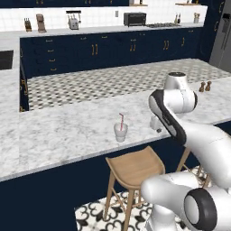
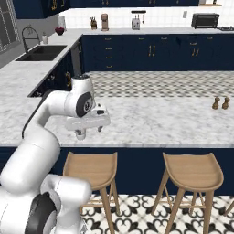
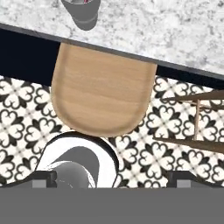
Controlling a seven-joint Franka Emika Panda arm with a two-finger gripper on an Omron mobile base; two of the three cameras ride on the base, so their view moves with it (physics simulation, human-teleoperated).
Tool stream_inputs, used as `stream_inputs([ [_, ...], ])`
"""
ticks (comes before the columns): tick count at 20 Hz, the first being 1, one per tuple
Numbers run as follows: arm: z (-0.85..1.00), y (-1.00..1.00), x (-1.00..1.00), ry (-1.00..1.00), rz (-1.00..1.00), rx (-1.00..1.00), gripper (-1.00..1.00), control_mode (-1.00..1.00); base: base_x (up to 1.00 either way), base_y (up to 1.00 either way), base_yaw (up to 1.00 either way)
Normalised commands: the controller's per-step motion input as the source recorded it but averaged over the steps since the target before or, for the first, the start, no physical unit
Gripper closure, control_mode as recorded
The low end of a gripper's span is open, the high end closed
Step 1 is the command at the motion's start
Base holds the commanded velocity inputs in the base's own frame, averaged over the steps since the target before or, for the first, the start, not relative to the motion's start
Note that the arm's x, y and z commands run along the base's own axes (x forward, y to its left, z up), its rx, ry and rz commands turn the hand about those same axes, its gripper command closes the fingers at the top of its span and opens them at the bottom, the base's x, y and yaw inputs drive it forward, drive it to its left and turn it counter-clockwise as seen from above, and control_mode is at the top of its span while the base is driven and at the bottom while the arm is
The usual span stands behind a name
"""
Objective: Take a straw from the drawer in front and place it inside the glass cup on the dining counter.
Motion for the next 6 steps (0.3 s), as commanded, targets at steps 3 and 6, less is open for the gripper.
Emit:
stream_inputs([
  [3,-0.17,-0.52,0.0,-0.25,0.0,0.02,-1.0,-1.0,0.0,0.0,0.0],
  [6,-0.2,-0.59,0.02,-0.2,0.0,0.0,-1.0,-1.0,0.0,0.0,0.0],
])
